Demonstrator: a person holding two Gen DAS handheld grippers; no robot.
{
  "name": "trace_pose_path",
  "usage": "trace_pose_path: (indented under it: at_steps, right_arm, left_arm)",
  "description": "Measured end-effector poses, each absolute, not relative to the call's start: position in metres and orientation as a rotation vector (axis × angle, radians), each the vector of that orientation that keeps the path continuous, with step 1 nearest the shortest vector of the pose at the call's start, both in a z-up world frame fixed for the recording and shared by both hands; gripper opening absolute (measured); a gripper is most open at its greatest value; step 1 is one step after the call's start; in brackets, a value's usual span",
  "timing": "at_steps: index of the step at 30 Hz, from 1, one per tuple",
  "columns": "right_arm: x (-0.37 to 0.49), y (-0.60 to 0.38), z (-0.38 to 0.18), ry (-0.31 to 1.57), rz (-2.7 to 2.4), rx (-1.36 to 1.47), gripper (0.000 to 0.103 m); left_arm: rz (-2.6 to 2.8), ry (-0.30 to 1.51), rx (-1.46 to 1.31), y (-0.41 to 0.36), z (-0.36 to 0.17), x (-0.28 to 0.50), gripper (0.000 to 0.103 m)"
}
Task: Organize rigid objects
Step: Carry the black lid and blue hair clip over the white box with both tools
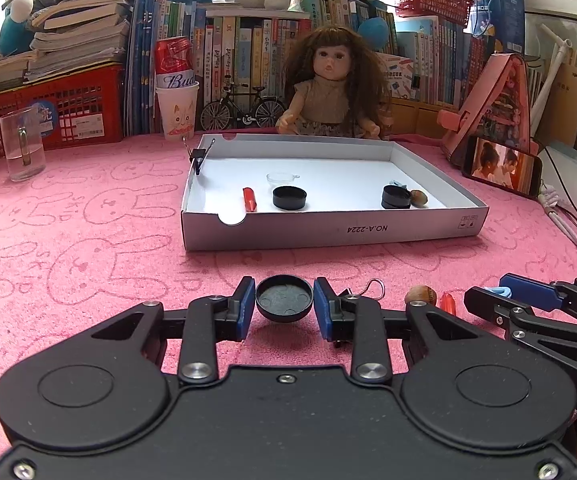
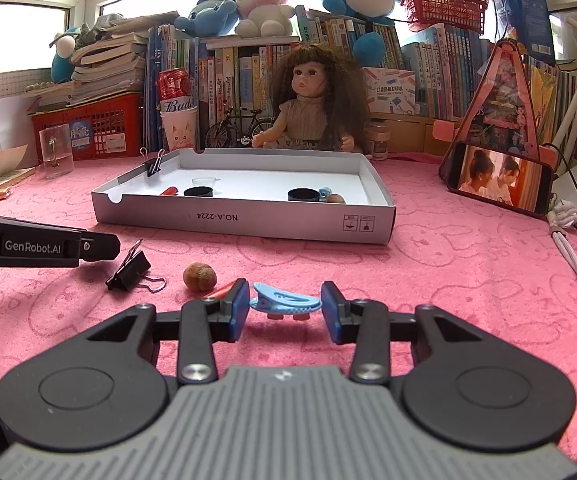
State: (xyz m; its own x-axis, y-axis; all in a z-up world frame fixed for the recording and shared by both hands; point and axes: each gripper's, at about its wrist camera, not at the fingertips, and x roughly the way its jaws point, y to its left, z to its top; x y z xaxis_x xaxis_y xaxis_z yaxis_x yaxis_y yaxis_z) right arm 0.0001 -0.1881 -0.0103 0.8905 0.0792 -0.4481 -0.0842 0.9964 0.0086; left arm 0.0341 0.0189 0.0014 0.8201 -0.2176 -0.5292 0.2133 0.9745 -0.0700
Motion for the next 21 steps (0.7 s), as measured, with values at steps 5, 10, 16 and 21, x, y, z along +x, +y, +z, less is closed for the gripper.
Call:
trace_pose_path:
  at_steps: [5,10,16,21]
  right_arm:
    - [0.002,-0.188,-0.007,0.454,0.081,-0.013,0.044]
    - [0.006,-0.189,-0.003,0.441,0.08,-0.013,0.044]
    - [0.014,-0.192,0.004,0.427,0.077,-0.009,0.044]
    - [0.024,-0.195,0.009,0.421,0.073,-0.003,0.045]
  left_arm:
    - [-0.229,0.56,-0.016,0.019,0.005,0.036,0.03]
    - [-0.229,0.543,-0.022,0.018,0.011,0.039,0.03]
    - [-0.229,0.522,-0.032,0.018,0.02,0.047,0.03]
    - [-0.229,0.505,-0.035,0.016,0.027,0.055,0.03]
